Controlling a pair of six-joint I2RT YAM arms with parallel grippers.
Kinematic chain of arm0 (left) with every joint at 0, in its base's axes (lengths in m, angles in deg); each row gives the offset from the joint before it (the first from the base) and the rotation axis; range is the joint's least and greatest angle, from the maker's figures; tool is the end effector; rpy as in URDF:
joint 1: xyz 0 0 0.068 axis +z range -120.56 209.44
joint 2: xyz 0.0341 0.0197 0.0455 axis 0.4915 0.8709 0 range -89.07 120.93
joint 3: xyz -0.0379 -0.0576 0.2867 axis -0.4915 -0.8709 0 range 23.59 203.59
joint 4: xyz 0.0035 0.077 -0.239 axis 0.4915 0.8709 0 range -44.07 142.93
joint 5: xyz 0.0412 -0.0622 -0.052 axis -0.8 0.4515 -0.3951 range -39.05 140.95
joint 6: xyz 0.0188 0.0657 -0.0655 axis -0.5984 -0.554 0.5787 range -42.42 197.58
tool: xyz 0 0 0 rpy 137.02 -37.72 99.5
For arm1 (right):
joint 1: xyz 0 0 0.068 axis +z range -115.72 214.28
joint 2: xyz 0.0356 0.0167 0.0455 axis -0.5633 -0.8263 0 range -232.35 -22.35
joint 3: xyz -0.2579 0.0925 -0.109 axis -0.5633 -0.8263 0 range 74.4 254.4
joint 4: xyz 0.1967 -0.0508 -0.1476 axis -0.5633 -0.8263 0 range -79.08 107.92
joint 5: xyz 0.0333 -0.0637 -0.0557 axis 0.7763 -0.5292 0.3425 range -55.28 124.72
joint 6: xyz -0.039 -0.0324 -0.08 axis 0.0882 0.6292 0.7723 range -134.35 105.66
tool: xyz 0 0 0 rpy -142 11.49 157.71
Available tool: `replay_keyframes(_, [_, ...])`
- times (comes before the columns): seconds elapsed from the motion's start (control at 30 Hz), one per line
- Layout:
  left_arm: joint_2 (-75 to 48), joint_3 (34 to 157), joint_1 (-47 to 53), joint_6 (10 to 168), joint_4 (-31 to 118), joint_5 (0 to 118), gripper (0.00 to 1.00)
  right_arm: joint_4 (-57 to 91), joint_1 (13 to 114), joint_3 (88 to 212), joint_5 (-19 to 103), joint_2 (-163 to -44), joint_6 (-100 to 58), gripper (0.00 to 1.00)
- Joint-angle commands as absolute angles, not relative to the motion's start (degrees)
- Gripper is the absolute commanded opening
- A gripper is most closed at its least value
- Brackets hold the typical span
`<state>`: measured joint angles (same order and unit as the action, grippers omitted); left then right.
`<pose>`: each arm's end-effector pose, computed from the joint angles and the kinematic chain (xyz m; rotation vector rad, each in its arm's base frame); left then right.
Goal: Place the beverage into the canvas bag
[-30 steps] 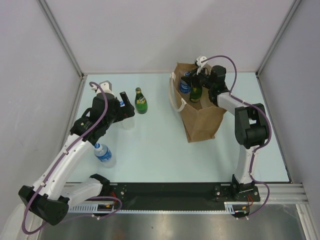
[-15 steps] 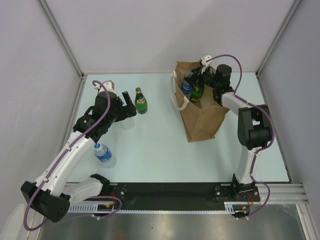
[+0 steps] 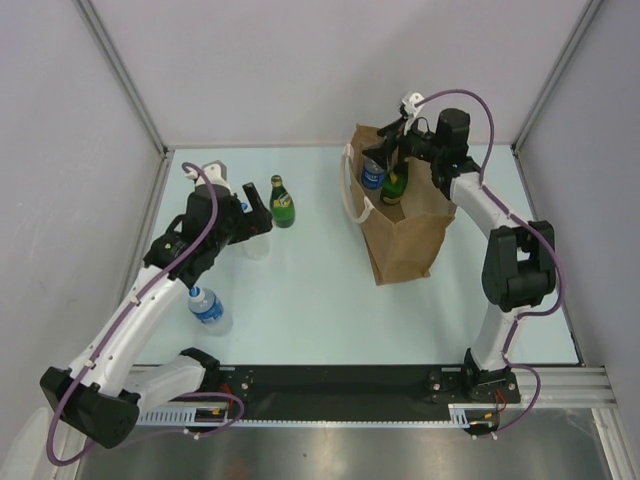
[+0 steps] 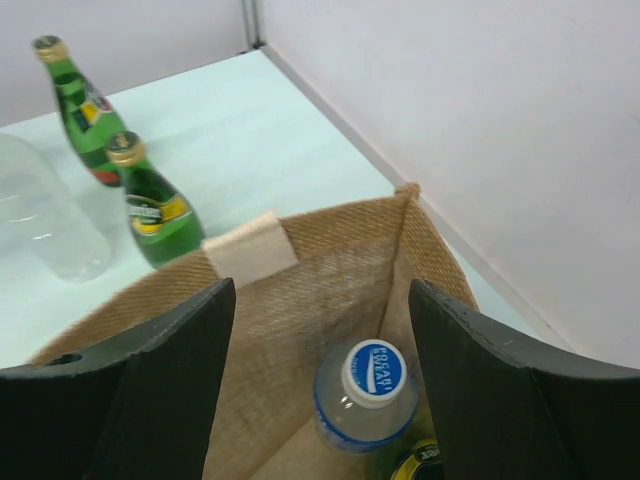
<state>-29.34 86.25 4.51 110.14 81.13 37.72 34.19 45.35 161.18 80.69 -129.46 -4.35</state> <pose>0.2250 -0.0830 0.3490 -0.2779 2.1190 -0.3483 0.4571 0.1521 0.3530 -0.8831 1.4083 0.6691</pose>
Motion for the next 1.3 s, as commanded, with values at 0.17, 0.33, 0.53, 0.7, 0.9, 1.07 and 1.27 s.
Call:
replay_keyframes(0.17, [-32.02,89.24,6.85,109.05,80.29,40.23,1.00,3.54,46.32,174.76,93.85,-123.52,1.46,0.77])
replay_keyframes(0.33, [-32.29,90.48,10.71,107.91,82.31,42.07,1.00,-18.62,50.97,181.09,91.08,-122.98,11.84,0.78])
replay_keyframes(0.53, [-31.32,90.74,13.09,107.73,83.46,45.06,1.00,-28.66,56.68,185.14,84.66,-123.25,16.41,0.79])
replay_keyframes(0.7, [-31.85,89.69,13.09,107.91,83.46,45.94,1.00,-20.67,53.89,185.93,78.93,-123.33,4.06,0.78])
replay_keyframes(0.9, [-32.64,87.84,13.09,108.78,83.02,46.56,1.00,-17.59,47.12,185.85,69.71,-123.51,-0.72,0.73])
replay_keyframes(1.07, [-31.85,87.58,13.09,109.14,82.14,47.52,1.00,-17.23,43.34,182.95,65.23,-125.78,-3.35,0.65])
replay_keyframes(1.27, [-30.01,88.72,13.09,108.52,81.96,47.79,1.00,-16.45,42.10,184.09,59.42,-130.89,-5.99,0.59])
